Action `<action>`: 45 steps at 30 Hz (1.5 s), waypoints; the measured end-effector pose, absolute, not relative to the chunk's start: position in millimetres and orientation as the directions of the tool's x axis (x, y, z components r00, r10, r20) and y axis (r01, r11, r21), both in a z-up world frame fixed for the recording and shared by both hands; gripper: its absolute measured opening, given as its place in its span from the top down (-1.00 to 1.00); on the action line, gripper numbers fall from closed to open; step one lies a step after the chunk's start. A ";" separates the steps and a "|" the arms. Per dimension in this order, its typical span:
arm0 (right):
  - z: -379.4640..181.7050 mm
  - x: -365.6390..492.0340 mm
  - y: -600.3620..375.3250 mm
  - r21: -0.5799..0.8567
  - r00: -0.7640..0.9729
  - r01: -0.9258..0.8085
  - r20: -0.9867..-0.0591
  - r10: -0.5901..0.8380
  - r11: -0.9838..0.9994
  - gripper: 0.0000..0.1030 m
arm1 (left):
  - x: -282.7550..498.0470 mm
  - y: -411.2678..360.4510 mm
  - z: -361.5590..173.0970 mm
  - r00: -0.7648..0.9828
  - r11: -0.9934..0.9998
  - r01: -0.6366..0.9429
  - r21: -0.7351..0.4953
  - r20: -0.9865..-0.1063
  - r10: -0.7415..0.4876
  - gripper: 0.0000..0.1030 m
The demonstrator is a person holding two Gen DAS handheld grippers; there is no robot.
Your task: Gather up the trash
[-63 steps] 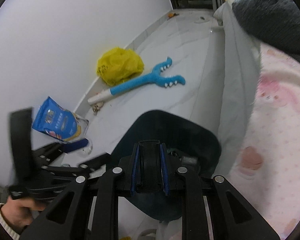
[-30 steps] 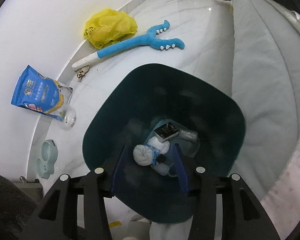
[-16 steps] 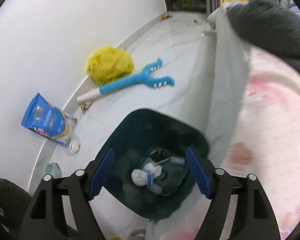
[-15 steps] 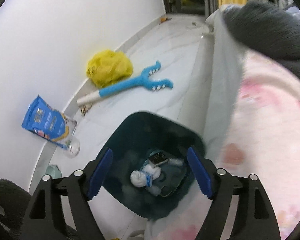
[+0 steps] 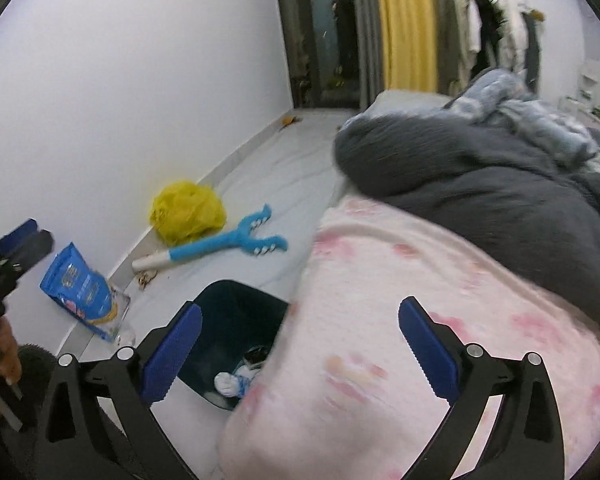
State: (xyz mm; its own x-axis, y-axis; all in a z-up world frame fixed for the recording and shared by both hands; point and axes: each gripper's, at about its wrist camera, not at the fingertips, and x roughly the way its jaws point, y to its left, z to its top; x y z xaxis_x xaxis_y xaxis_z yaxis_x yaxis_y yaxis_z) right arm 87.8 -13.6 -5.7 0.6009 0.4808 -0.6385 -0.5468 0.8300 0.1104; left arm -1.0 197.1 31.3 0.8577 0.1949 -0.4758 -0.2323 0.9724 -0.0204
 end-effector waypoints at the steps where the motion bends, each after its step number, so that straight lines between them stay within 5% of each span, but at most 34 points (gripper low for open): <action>1: -1.7 81.1 -26.6 0.106 0.621 -0.535 -0.624 0.475 0.838 -0.93 | -2.7 193.2 32.4 0.859 0.973 -0.228 -0.027 -0.476 0.188 -0.94; 16: 57.7 0.5 -185.2 0.073 0.796 -0.394 -0.472 0.380 0.916 -0.94 | -37.5 133.2 43.6 0.883 0.993 -0.107 0.044 -0.454 0.116 -0.94; 27: 40.9 -41.2 -240.6 0.000 0.835 -0.285 -0.491 0.248 0.959 -0.94 | -54.7 124.4 26.3 0.878 0.991 -0.136 0.005 -0.463 0.123 -0.93; 45: 21.7 -43.1 -252.8 0.097 0.782 -0.353 -0.516 0.351 0.931 -0.94 | -52.5 130.3 17.8 0.852 0.987 -0.157 -0.019 -0.509 0.125 -0.93</action>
State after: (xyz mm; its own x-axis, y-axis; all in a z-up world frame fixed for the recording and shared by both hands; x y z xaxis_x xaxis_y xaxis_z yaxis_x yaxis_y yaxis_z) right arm -43.1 -252.8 21.7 0.7818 0.3505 -0.5156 -0.3532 0.9305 0.0971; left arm -52.5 130.3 17.8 0.8515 0.1255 -0.5091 -0.1571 0.9874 -0.0194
